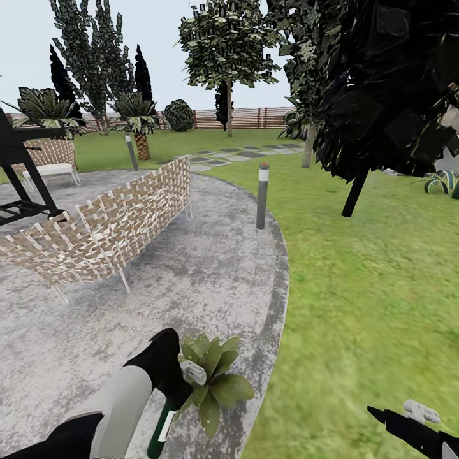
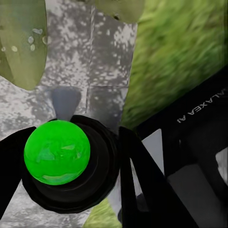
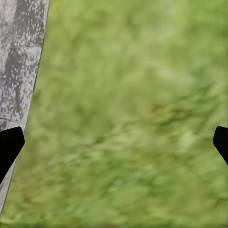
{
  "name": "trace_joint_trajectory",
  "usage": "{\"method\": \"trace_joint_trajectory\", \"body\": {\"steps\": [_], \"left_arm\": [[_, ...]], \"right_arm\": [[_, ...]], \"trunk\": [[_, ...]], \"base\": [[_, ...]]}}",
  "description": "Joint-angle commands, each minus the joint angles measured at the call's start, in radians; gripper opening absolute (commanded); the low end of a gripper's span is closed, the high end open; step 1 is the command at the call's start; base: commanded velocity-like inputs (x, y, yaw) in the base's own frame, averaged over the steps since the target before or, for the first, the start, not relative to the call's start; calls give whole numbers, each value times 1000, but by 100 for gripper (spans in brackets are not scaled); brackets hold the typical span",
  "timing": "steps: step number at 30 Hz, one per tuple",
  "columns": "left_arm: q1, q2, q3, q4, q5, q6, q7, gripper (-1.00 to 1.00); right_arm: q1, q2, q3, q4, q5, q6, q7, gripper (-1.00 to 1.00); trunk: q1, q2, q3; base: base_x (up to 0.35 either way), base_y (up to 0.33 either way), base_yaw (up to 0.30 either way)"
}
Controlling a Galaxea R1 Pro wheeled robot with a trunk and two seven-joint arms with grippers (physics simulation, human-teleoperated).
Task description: Pick up the pesticide atomizer in the garden and spray insectifuge to fully cover both potted plants in the garden.
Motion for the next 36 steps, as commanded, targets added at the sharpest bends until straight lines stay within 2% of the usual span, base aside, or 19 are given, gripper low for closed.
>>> {"method": "trace_joint_trajectory", "body": {"steps": [1,5,10,14,17,18,20,21,22,23,24,29,36], "left_arm": [[-6,-2,7,-2,-12,3,-23,-100],[-73,-4,7,-2,-17,3,-113,-100],[-88,-4,4,-2,-19,2,-128,-100],[-141,-4,4,2,-23,2,-131,-100],[-152,-4,0,7,-31,2,-131,-100],[-153,-5,-19,10,-36,2,-132,-100],[-154,-4,-78,31,-39,2,-140,-100],[-154,-4,-125,63,-40,2,-157,-100],[-154,-4,-156,81,-40,1,-173,-100],[-155,-4,-211,104,-40,1,-207,-100],[-155,-4,-226,109,-40,1,-219,-100],[-155,-3,-241,113,-40,2,-232,-100],[-154,-3,-243,115,-40,2,-232,-100]], "right_arm": [[-1,0,-9,-2,7,7,6,100],[-1,0,-9,-2,7,7,6,100],[-1,1,-9,-2,6,7,6,100],[-1,1,-9,-2,6,7,6,100],[-1,0,-9,-2,6,7,6,100],[0,0,-9,-2,6,7,6,100],[0,1,-9,-2,6,7,6,100],[0,1,-9,-2,6,7,6,100],[0,1,-9,-2,6,7,6,100],[-1,1,-9,-2,6,7,6,100],[-1,1,-9,-2,6,7,6,100],[0,1,-9,-2,6,7,6,100],[-1,0,-9,-2,6,7,6,100]], "trunk": [[0,0,-1],[0,0,-1],[0,0,-1],[0,0,-1],[0,0,-1],[0,0,-1],[0,0,-1],[0,0,-1],[0,0,-1],[0,0,-1],[0,0,-1],[0,0,-1],[0,0,-1]], "base": [[0,0,0],[0,0,0],[0,0,0],[0,0,0],[0,0,0],[0,0,0],[0,0,0],[0,0,45],[0,0,127],[0,0,231],[0,0,257],[2,0,219],[196,0,24]]}}
